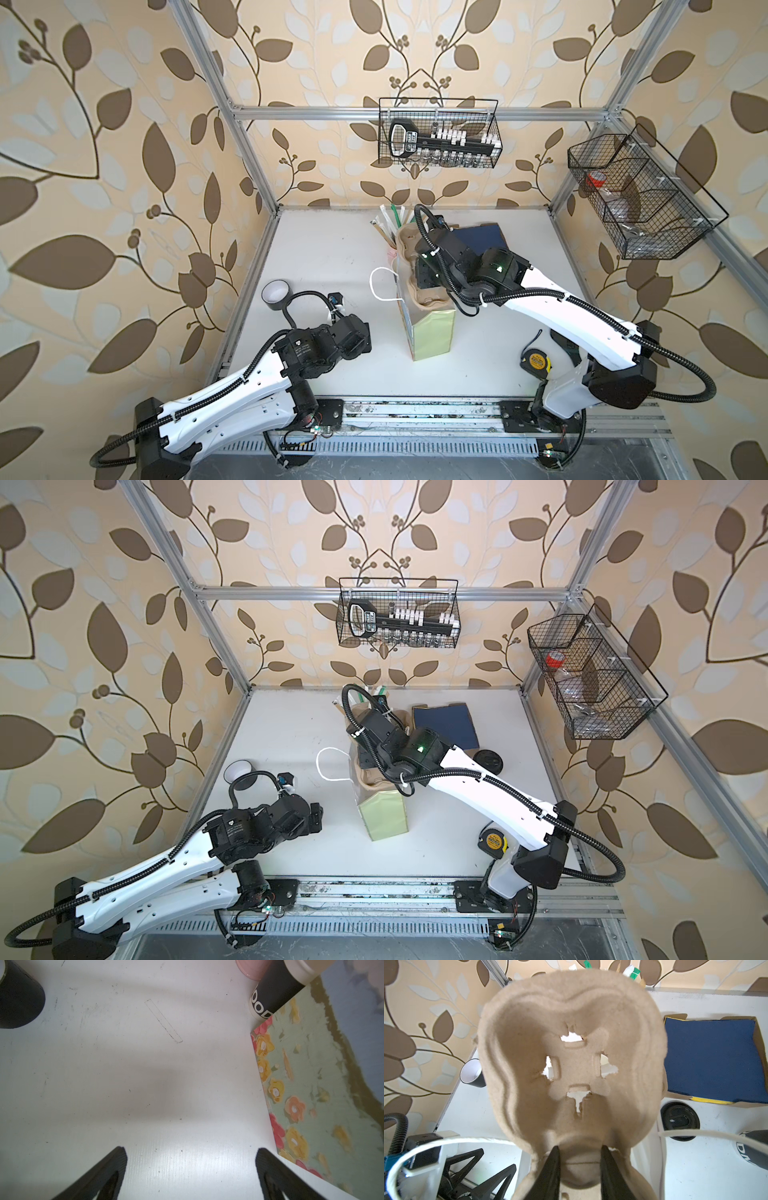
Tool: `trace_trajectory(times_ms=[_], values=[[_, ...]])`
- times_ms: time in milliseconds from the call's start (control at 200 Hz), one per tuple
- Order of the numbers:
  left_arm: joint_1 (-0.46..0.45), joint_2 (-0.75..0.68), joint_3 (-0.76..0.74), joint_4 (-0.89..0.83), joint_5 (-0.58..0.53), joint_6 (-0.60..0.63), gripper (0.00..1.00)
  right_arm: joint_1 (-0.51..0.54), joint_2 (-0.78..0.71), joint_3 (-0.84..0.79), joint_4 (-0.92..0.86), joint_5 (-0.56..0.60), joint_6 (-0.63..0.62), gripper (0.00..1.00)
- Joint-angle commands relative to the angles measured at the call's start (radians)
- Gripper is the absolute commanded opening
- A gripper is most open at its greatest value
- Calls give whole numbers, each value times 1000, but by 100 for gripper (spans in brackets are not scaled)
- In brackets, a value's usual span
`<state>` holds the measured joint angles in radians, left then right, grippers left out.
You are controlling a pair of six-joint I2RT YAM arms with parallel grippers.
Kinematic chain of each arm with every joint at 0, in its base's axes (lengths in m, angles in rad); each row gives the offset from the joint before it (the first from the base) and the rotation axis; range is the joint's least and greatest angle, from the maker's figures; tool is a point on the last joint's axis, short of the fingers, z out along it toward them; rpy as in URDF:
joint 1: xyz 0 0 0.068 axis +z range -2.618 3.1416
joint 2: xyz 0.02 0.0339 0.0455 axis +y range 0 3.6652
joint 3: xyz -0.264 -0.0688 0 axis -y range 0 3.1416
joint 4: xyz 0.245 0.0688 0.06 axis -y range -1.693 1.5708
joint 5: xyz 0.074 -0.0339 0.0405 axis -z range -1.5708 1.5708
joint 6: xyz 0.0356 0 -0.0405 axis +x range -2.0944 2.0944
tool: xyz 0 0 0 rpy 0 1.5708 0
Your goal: Pack the takeout coffee
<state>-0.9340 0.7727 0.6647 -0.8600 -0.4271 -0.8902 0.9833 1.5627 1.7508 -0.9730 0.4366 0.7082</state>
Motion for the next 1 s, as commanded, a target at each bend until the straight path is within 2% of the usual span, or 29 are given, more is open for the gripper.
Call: trace_trajectory(times_ms=[0,425,675,995], values=[[11,4,-7,10,-36,-1,99,-1,-4,7,18,25,17,29],[11,11,-6,7,-40,-3,99,14,-7,6,58,40,20,29],[10,5,-6,6,-40,-4,99,8,-5,-74,106,30,28,29],[11,-3,-12,3,-47,-6,99,26,-49,-122,95,77,47,28]])
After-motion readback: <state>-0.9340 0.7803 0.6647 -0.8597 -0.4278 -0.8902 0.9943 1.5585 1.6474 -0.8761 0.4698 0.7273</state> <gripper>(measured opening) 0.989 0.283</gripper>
